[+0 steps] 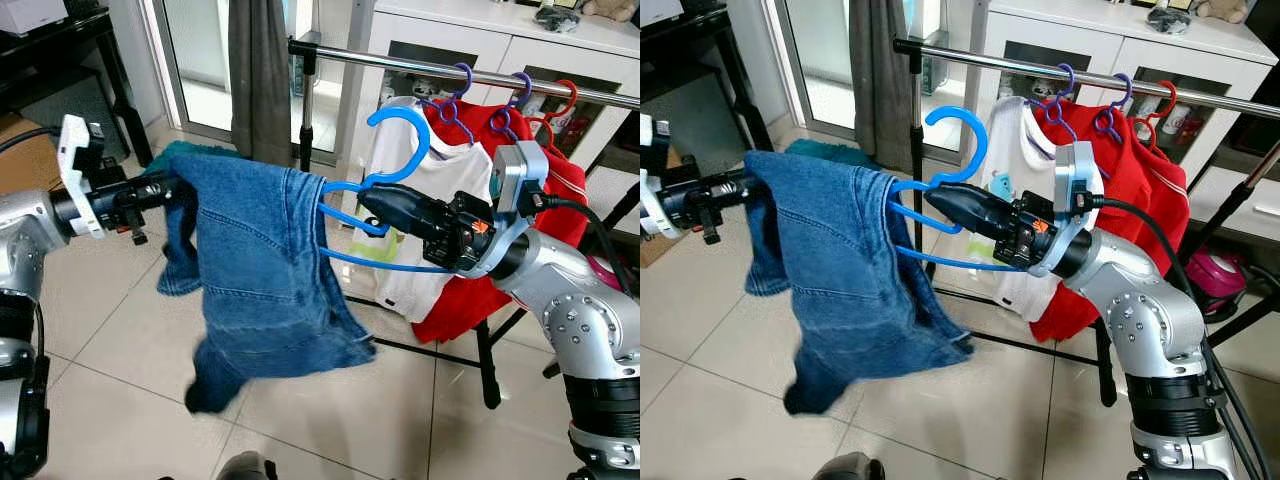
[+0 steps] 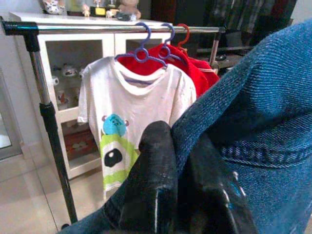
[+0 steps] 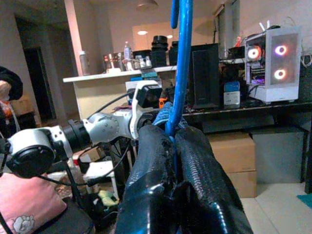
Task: Hang hanger
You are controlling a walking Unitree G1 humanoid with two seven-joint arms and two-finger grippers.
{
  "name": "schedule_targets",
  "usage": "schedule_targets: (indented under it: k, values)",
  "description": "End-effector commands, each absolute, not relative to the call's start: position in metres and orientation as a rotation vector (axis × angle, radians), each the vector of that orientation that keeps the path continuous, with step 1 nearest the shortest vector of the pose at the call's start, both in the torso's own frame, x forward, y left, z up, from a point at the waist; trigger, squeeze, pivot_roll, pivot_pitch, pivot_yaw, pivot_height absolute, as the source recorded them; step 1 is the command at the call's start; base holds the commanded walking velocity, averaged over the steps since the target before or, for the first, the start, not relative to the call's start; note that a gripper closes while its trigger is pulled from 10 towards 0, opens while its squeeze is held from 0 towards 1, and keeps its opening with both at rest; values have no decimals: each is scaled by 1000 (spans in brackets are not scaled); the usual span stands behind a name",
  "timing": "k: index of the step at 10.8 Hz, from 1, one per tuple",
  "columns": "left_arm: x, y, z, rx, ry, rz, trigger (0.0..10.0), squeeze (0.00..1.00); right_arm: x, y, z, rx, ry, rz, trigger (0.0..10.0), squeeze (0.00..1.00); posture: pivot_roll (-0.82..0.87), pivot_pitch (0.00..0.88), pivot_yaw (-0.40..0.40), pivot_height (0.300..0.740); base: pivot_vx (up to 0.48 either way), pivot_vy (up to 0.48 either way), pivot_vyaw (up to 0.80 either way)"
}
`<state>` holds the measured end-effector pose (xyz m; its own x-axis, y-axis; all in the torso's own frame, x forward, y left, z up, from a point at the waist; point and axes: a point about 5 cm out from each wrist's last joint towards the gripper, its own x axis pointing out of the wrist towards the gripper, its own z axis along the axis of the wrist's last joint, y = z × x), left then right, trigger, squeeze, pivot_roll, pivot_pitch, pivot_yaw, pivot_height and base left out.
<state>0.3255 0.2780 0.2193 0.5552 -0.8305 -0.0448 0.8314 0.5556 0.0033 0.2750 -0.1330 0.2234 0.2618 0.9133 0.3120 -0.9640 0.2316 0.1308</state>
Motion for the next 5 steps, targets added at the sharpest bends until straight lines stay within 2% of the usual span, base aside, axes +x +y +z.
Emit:
schedule_targets:
  k: [1, 3, 5]
  values:
    - [327, 279, 225, 9, 11, -985, 0, 0, 270, -133, 233, 310, -240, 1328, 10000, 0, 23, 0, -6, 740, 0, 0, 0]
    - [324, 279, 222, -11, 12, -997, 0, 0, 271, -132, 233, 312, -243, 1325, 10000, 0, 23, 0, -7, 740, 0, 0, 0]
    - [324, 289, 223, -22, -39, -902, 0, 0, 273, -133, 232, 312, -244, 1305, 10000, 0, 22, 0, -4, 740, 0, 0, 0]
